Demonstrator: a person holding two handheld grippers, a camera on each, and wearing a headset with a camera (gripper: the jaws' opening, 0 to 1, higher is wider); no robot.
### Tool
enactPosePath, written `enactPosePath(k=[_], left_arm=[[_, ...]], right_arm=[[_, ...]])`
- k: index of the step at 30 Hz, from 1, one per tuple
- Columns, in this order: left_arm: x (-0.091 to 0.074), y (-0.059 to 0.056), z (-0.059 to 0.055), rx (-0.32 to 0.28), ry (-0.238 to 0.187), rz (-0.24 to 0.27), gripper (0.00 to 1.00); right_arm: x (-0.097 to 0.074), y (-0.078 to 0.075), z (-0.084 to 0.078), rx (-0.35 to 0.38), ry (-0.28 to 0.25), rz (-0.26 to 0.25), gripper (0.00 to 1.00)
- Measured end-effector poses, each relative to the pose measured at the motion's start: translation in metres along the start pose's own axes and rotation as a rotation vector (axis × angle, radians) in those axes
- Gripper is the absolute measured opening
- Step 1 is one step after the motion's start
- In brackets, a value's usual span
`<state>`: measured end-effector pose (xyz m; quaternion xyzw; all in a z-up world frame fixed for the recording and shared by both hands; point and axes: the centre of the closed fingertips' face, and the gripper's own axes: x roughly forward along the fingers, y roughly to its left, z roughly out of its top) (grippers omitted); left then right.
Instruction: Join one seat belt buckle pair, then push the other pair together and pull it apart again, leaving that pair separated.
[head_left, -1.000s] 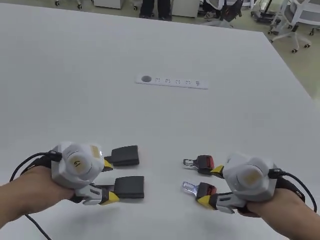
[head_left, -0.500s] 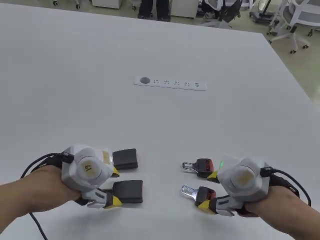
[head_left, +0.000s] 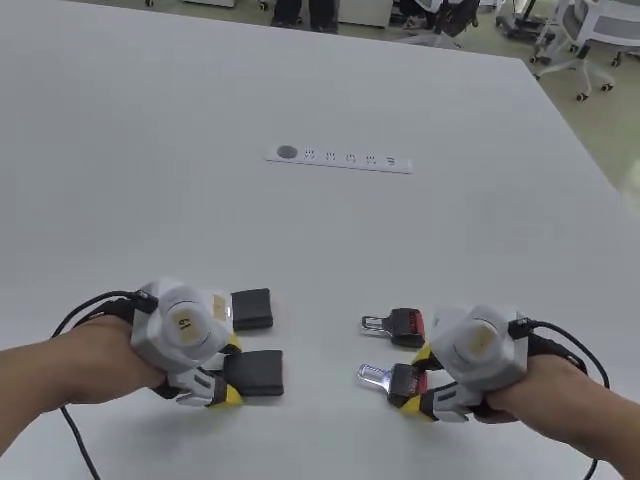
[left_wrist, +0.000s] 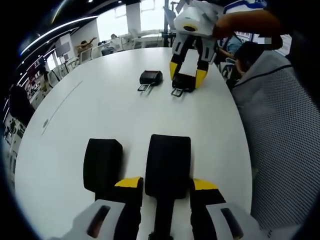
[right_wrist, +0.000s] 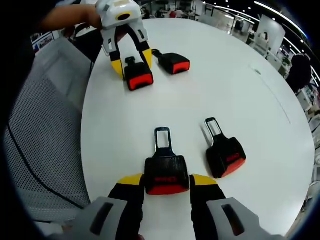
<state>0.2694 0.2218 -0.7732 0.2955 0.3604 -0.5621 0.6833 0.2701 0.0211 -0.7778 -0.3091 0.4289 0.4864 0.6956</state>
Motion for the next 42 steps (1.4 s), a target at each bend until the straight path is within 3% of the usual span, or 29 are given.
enactPosePath(k=[6,15,42], left_arm=[[0.002,-0.0009,0.0,0.012,0.001,-0.015,0.36],[0.003,-0.004,0.0002,0.055,0.012,-0.029,0.34],[0.0033,-0.0043,-0.0003,0.051,0.018,-0.036,0.33]], right_arm=[[0.0021,0.0021,-0.002,-0.066,0.042,0.027,0.33],[0.0013,0.0058,0.0019,-0.148,0.06,0.074,0.32],[0.0051,0.0043,0.0065,-0.19,0.103,0.074,0.32]])
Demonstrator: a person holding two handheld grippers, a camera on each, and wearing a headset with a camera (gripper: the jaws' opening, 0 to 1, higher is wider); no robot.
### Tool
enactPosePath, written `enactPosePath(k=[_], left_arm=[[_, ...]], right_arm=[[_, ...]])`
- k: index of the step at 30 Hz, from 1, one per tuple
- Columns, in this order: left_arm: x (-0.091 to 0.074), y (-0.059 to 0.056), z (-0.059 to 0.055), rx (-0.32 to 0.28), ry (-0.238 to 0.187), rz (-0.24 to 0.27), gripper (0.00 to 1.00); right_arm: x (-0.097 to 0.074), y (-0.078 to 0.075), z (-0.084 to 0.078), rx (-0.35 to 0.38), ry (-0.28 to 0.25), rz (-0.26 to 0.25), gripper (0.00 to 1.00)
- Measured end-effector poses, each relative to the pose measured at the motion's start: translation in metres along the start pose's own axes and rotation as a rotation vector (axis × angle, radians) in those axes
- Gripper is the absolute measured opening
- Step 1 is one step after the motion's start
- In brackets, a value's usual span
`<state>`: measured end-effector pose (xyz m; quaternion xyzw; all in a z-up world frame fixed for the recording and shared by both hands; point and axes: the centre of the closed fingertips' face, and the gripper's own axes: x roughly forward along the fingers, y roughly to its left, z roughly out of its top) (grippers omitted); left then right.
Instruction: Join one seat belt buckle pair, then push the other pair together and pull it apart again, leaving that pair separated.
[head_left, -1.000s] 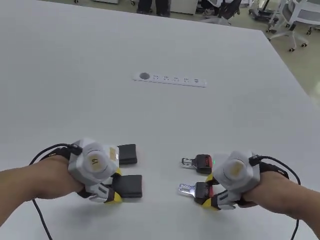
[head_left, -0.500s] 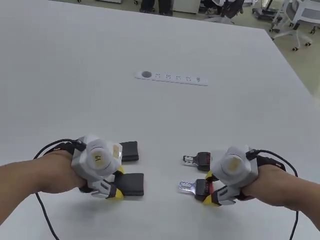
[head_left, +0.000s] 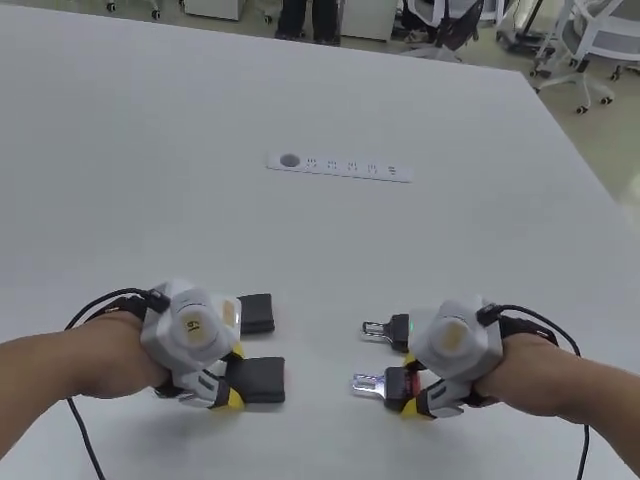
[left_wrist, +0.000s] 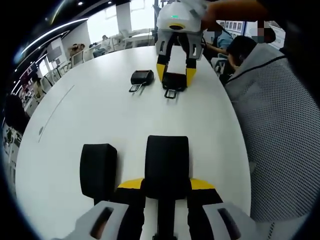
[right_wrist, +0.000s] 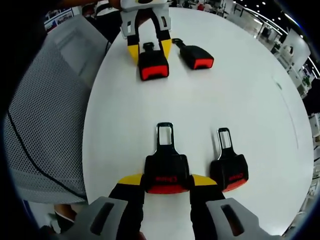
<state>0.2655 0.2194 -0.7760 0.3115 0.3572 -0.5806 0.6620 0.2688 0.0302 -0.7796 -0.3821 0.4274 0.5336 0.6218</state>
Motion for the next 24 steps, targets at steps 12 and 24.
enactPosePath(k=[12,24], left_arm=[[0.0,0.0,0.0,0.001,0.004,-0.001,0.33],[-0.001,-0.001,0.001,-0.006,0.015,0.001,0.33]], right_arm=[[0.013,0.006,0.037,-0.005,-0.052,0.003,0.32],[0.026,0.014,0.073,-0.042,-0.076,0.017,0.32]])
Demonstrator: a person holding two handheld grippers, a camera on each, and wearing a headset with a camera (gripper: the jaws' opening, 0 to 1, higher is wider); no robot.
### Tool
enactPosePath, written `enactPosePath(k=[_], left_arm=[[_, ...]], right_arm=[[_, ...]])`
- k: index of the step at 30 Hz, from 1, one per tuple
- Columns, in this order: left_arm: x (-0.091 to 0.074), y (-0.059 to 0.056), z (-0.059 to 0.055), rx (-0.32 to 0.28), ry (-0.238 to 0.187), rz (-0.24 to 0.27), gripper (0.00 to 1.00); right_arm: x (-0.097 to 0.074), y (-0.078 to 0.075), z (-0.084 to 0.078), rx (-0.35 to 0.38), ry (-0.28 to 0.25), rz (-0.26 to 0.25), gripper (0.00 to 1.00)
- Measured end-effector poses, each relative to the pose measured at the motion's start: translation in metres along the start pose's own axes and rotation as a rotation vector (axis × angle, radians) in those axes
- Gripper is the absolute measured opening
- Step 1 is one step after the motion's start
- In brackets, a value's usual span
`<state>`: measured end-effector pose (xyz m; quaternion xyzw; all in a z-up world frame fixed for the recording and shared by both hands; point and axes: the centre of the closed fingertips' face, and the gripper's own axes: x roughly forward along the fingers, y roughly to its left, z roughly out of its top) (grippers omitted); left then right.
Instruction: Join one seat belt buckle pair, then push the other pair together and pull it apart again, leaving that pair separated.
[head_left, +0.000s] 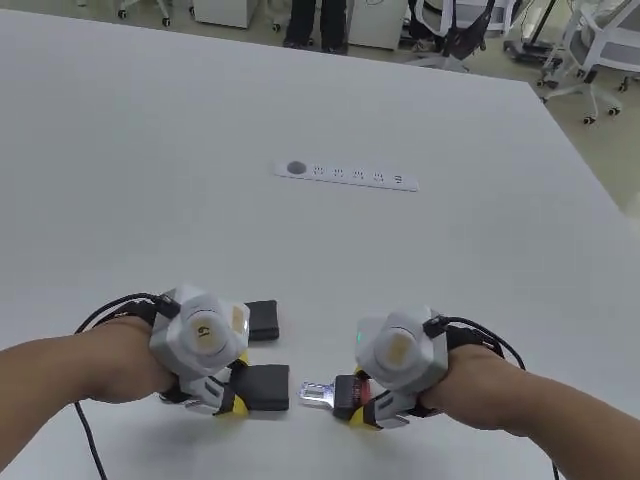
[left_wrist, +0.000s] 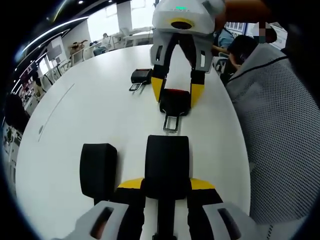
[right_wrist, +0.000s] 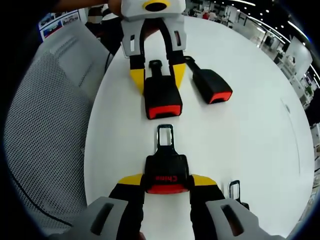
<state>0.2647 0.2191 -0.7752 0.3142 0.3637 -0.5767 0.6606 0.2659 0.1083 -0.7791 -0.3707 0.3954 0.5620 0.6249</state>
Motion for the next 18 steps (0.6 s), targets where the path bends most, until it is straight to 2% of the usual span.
enactPosePath(k=[7,12,18], left_arm=[[0.0,0.001,-0.002,0.001,0.006,-0.001,0.33],[0.001,0.001,-0.003,0.003,0.016,-0.002,0.33],[0.001,0.0,-0.003,0.006,0.021,-0.002,0.33]], right_arm=[[0.005,0.001,0.01,-0.02,0.027,0.0,0.32],[0.006,-0.001,0.01,-0.021,0.041,-0.009,0.32],[0.009,0.002,0.018,-0.038,0.018,-0.015,0.32]])
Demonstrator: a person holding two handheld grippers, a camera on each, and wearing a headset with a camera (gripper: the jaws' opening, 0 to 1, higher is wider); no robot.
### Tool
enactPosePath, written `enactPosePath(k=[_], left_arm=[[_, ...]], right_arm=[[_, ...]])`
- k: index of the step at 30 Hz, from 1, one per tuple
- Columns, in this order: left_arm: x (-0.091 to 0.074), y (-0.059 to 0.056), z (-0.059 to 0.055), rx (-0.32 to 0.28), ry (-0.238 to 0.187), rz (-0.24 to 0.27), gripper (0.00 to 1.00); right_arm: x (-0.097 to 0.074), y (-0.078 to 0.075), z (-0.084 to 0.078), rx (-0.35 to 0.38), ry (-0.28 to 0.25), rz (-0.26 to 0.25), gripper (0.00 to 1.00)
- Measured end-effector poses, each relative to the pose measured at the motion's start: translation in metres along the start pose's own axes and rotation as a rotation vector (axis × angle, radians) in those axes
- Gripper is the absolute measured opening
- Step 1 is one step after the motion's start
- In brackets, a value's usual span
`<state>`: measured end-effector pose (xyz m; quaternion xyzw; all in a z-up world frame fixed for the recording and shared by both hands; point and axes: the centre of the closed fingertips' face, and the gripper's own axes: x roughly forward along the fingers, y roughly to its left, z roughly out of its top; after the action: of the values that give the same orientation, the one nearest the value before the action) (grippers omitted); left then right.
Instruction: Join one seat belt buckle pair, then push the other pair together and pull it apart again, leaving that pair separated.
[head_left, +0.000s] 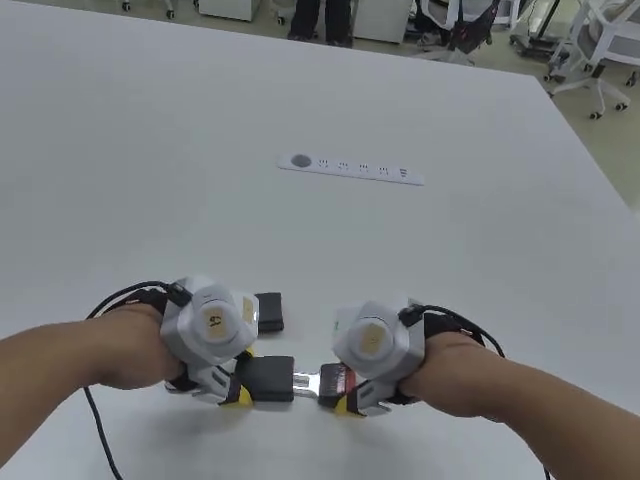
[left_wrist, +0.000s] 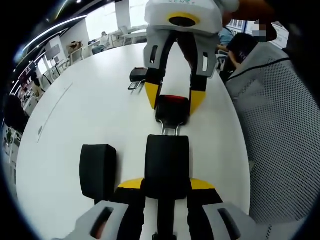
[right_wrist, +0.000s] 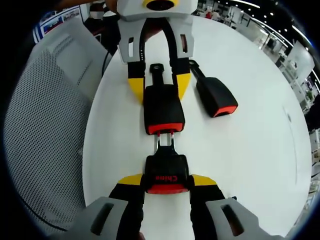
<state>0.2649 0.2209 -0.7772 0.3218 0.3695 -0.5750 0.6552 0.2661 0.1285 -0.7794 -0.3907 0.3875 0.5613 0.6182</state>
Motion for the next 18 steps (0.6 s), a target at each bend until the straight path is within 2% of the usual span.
enactPosePath(k=[4,10,18], left_arm=[[-0.0001,-0.0001,-0.0004,0.0,-0.003,0.002,0.33],[-0.0006,-0.0013,0.0005,0.012,0.009,0.005,0.33],[-0.001,-0.0002,-0.0008,0.024,-0.003,-0.005,0.32]], right_arm=[[0.0018,0.0001,0.0054,-0.005,-0.026,-0.001,0.32],[0.0032,-0.0007,0.0054,0.0,-0.038,0.015,0.32],[0.0054,-0.003,0.0053,-0.01,-0.027,0.031,0.31]])
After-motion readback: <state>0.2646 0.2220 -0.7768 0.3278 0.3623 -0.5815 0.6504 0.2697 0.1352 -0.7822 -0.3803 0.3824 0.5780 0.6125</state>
